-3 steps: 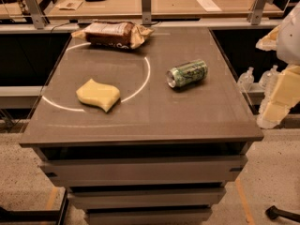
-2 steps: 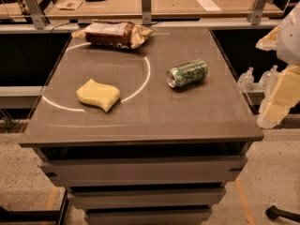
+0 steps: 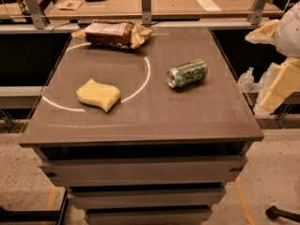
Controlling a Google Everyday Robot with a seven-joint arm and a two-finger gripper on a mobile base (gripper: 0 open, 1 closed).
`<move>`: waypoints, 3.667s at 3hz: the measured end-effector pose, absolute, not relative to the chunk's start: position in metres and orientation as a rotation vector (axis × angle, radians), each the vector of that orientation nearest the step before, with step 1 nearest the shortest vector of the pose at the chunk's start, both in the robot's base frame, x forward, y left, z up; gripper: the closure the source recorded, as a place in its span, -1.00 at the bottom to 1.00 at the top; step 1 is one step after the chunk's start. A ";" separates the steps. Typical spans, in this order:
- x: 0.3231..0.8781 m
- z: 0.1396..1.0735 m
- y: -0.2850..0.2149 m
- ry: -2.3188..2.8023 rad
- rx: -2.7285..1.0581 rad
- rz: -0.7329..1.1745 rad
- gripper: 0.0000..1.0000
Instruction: Place green can upright
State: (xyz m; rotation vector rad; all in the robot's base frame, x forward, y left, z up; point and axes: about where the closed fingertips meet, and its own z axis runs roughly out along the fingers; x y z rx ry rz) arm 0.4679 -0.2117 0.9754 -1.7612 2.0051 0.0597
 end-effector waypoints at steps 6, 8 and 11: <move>0.621 0.909 -0.174 1.706 -2.034 0.217 -1.00; 0.645 0.879 -0.152 1.683 -2.155 0.181 -1.00; 0.655 0.825 -0.151 1.787 -2.260 0.199 -0.19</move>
Offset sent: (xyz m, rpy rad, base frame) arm 0.0651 0.0506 -0.0389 -0.0124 -0.0259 0.1606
